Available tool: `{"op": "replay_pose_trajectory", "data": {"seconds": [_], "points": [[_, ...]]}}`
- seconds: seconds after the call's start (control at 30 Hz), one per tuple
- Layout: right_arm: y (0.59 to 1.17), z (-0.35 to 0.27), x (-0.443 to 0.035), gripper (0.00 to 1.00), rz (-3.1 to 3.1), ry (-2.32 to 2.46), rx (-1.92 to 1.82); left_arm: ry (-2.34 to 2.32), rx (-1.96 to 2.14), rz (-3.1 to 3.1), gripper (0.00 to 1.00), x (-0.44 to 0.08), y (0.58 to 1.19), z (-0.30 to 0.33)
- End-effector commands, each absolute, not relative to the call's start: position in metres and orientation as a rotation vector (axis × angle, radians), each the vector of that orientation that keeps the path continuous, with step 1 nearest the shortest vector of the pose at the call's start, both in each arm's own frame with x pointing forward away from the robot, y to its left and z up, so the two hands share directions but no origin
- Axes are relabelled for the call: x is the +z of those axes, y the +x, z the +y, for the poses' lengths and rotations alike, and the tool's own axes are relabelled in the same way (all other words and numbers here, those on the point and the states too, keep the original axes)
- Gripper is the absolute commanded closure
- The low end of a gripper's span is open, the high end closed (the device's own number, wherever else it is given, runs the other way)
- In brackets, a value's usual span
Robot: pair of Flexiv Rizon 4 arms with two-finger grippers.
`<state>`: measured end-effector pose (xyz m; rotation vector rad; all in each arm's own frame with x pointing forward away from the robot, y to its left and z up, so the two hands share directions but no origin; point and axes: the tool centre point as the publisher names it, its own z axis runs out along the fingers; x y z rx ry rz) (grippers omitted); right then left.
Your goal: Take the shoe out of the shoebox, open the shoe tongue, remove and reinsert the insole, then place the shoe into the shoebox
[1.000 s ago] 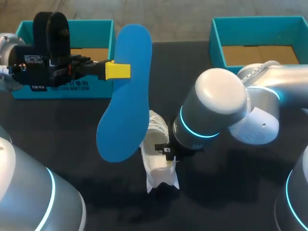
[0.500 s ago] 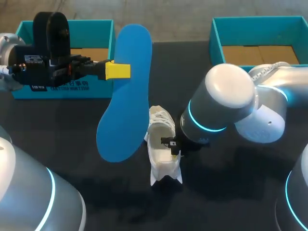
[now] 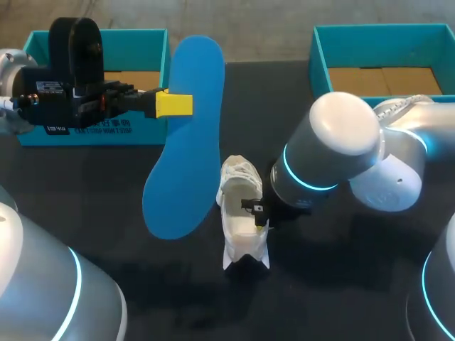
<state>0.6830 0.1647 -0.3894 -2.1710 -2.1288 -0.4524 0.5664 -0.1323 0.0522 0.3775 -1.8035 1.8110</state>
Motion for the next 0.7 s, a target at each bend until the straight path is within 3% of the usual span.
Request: {"op": "replay_pose_trajectory", "data": {"seconds": [0.03, 0.13, 0.23, 0.7], "points": [[0.686, 0.165, -0.392, 0.76, -2.123, -2.159, -0.454, 0.377, 1.812, -1.803, 1.00, 0.052, 0.566, -0.132], [0.686, 0.164, -0.390, 0.30, -2.125, -2.158, -0.443, 0.377, 1.812, -1.803, 1.00, 0.052, 0.566, -0.132], [0.687, 0.164, -0.389, 0.00, -2.128, -2.156, -0.434, 0.377, 1.812, -1.803, 1.00, 0.052, 0.566, -0.132], [0.685, 0.163, -0.352, 0.00, -2.215, -2.101, -0.485, 0.377, 1.812, -1.803, 1.00, 0.052, 0.566, -0.132]]}}
